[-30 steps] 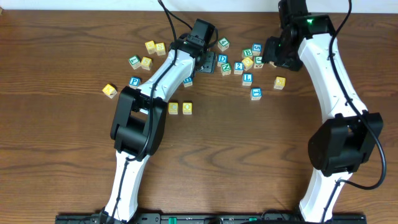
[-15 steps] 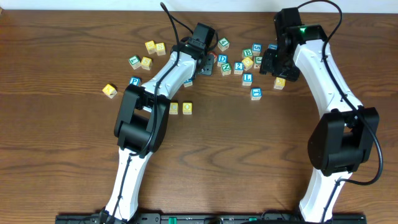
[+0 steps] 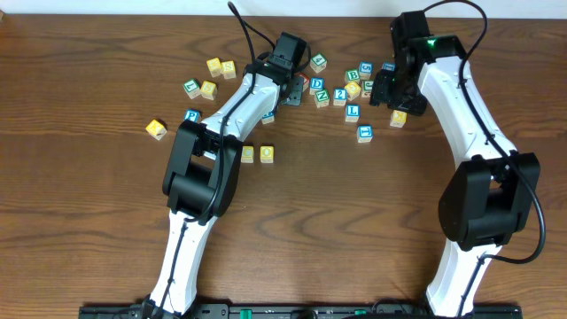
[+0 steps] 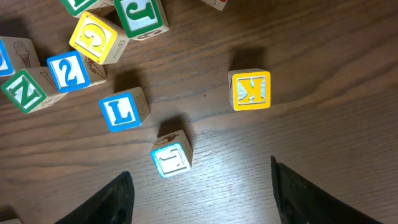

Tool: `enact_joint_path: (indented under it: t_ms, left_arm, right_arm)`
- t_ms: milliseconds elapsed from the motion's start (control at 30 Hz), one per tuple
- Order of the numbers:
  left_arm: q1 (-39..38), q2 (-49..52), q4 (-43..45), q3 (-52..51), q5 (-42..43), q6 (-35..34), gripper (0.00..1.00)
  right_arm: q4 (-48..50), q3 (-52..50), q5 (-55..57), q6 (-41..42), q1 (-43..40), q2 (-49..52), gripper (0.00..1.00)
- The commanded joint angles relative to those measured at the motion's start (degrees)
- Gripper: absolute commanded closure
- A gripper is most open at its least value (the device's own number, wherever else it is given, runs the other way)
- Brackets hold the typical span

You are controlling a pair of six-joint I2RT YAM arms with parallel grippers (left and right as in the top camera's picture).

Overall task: Spell out CORL
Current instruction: 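Close the left gripper on the green R block and lift it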

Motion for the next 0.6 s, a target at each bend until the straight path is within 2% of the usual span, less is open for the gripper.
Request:
enact_joint_path:
  t_ms: [0, 233, 400, 567]
  left_arm:
    - [0.22, -3.41, -0.63, 0.22, -0.74, 0.15, 0.75]
    - [-0.22, -16.72, -5.86, 0.22, -0.66, -2.6, 0.75]
    - [-2.29, -28.04, -18.93, 0.2, -0.48, -7.08, 0.75]
    - [-6.21, -30.71, -29.97, 0.2, -0.48, -8.55, 0.75]
  right_arm:
    - [-0.02, -0.2, 0.66, -0.72, -0.22, 0.13, 0.34]
    - [0.7, -0.22, 0.63, -0.7, -0.22, 0.13, 0.33]
    - [0.85, -0.22, 0.68, -0.74, -0.24, 0.13, 0.34]
    - [0.85, -0.22, 0.68, -0.74, -0.28, 0.13, 0.33]
